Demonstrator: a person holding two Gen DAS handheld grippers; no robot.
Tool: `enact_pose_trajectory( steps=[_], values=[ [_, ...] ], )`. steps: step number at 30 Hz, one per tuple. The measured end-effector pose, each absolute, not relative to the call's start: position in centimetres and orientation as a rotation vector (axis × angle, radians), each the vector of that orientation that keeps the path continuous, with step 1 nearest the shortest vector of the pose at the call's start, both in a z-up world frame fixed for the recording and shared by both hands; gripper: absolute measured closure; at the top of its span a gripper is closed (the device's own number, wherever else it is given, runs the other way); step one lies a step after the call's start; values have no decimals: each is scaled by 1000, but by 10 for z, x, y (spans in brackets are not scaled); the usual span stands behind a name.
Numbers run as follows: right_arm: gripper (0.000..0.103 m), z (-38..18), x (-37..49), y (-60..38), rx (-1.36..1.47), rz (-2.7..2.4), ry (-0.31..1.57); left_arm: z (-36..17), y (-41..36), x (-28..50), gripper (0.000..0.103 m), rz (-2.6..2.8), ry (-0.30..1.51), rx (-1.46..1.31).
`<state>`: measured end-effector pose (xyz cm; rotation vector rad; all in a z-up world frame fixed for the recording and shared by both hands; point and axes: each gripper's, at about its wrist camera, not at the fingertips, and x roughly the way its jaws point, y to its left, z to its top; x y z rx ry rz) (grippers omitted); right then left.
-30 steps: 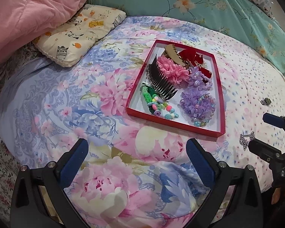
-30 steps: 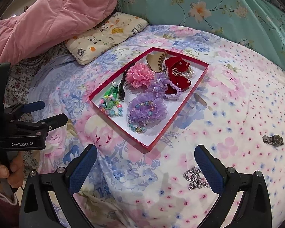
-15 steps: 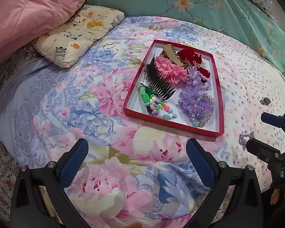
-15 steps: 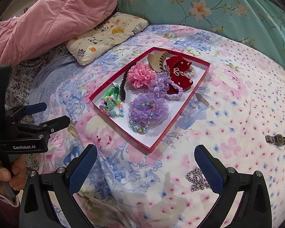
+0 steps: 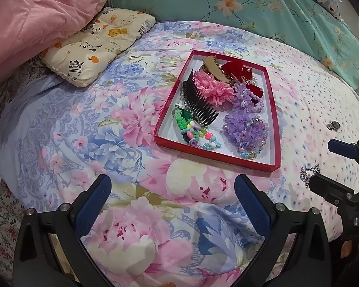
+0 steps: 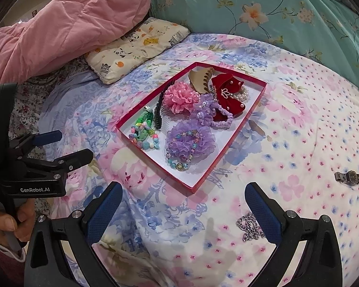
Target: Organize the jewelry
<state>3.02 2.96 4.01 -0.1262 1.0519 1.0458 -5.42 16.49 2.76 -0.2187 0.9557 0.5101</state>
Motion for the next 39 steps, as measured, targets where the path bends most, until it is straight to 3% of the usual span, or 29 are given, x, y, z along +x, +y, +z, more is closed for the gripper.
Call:
enact_pose_trajectory(
  steps=[39],
  values=[
    [0,42,27,31,-122,1053,1041,28,163,-54,0,511,953,-209]
  ],
)
